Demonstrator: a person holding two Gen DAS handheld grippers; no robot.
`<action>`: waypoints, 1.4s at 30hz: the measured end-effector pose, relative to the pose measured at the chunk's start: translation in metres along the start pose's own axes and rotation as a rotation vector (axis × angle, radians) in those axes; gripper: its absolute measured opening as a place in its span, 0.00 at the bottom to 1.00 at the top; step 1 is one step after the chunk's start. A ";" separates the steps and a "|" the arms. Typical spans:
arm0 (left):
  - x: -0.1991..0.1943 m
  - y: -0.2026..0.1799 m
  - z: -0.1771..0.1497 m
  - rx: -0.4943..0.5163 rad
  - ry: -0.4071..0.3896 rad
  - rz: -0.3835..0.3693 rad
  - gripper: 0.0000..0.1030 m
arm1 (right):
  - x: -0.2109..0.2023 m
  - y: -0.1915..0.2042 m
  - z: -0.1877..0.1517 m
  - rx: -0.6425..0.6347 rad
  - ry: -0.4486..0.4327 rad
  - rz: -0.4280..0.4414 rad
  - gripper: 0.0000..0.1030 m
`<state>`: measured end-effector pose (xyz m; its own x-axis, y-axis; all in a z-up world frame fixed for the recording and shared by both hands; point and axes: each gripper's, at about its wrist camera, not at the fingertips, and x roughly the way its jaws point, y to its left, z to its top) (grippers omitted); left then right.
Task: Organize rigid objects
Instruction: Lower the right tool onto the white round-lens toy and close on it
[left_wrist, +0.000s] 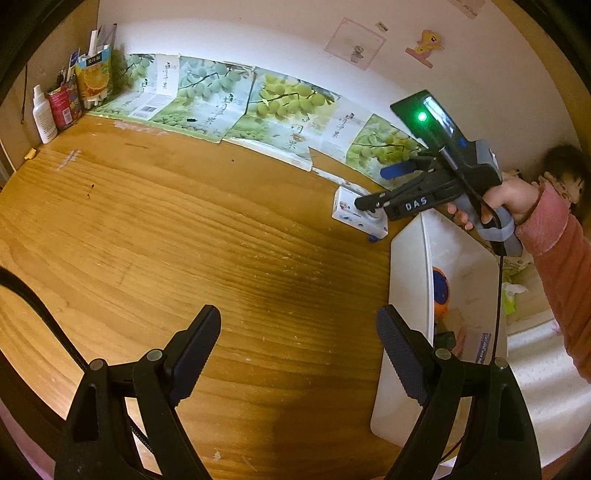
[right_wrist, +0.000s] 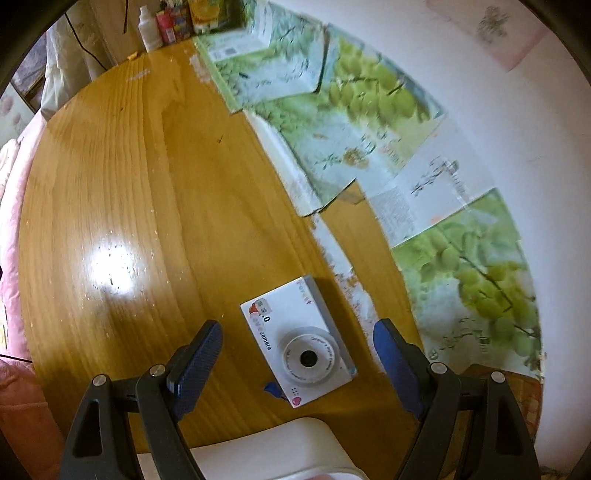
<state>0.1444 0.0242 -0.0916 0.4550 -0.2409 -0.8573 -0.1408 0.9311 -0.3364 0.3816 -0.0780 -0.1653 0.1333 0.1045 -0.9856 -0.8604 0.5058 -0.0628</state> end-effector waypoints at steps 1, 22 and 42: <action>0.000 0.000 0.001 0.000 0.000 0.004 0.86 | 0.003 0.001 0.001 -0.001 0.013 0.001 0.82; 0.002 0.010 -0.002 -0.064 0.012 0.037 0.86 | 0.051 -0.012 0.002 0.050 0.181 0.010 0.72; -0.024 0.005 -0.007 -0.100 -0.064 0.068 0.86 | 0.065 0.023 -0.003 0.040 0.193 -0.007 0.56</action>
<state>0.1263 0.0331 -0.0755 0.4962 -0.1568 -0.8539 -0.2588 0.9121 -0.3178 0.3688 -0.0621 -0.2315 0.0388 -0.0629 -0.9973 -0.8388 0.5403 -0.0667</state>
